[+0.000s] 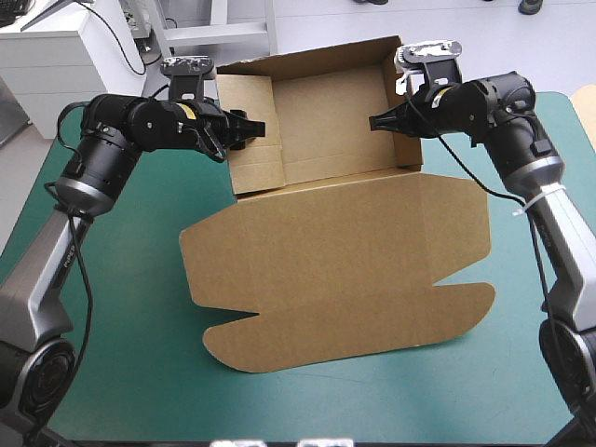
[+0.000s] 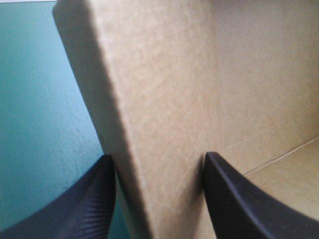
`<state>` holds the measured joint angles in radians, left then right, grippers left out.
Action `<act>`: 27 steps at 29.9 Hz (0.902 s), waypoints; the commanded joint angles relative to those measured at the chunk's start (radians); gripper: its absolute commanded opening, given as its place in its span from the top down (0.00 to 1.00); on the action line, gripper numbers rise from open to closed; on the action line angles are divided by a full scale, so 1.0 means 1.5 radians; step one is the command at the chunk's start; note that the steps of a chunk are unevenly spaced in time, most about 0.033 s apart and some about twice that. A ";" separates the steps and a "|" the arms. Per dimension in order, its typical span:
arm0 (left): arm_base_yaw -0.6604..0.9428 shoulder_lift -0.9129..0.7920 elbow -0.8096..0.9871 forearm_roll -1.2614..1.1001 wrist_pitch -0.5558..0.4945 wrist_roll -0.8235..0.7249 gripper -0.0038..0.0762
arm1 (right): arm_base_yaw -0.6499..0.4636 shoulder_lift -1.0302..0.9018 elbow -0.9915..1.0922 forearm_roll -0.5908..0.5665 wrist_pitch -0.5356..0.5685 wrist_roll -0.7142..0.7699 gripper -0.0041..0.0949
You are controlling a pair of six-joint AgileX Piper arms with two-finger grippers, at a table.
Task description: Fold the box
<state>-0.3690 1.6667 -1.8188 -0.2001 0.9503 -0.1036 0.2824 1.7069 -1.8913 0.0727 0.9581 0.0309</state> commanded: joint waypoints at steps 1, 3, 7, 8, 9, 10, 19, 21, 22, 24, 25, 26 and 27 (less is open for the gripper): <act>-0.006 -0.013 -0.020 -0.029 -0.032 -0.005 0.56 | 0.002 -0.032 -0.019 0.054 -0.061 0.000 0.98; -0.006 -0.008 -0.020 -0.031 -0.042 -0.005 0.67 | 0.002 -0.032 -0.019 0.057 -0.060 -0.001 0.98; -0.006 0.001 -0.020 -0.036 -0.052 -0.003 0.90 | 0.002 -0.032 -0.019 0.082 -0.058 -0.011 0.98; -0.006 0.004 -0.020 -0.036 -0.052 0.001 0.94 | 0.002 -0.032 -0.019 0.087 -0.058 -0.013 0.98; -0.006 0.004 -0.020 -0.039 -0.052 0.010 0.96 | 0.002 -0.032 -0.019 0.090 -0.058 -0.014 0.98; -0.006 0.006 -0.020 -0.039 -0.051 0.013 0.96 | 0.002 -0.032 -0.019 0.093 -0.058 -0.021 0.98; -0.006 0.023 -0.020 0.014 -0.001 0.037 0.96 | 0.002 0.000 -0.019 0.090 0.077 -0.083 0.98; -0.006 0.037 -0.021 0.032 0.028 0.044 0.96 | 0.002 0.022 -0.019 0.079 0.120 -0.093 0.98; -0.006 0.046 -0.021 0.040 0.047 0.050 0.96 | 0.002 0.035 -0.019 0.073 0.141 -0.095 0.98; -0.005 0.068 -0.021 0.040 0.075 0.069 0.96 | 0.002 0.060 -0.019 0.063 0.174 -0.095 0.98; -0.005 0.079 -0.021 0.038 0.086 0.076 0.96 | 0.002 0.073 -0.019 0.060 0.186 -0.095 0.98; -0.005 0.088 -0.021 0.038 0.093 0.077 0.96 | 0.002 0.083 -0.019 0.059 0.191 -0.095 0.98; -0.005 0.098 -0.021 0.037 0.097 0.079 0.96 | 0.002 0.095 -0.019 0.059 0.191 -0.095 0.98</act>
<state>-0.3653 1.8305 -1.8188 -0.1275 1.1369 -0.0576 0.2752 1.8619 -1.8911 0.1073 1.1936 -0.0501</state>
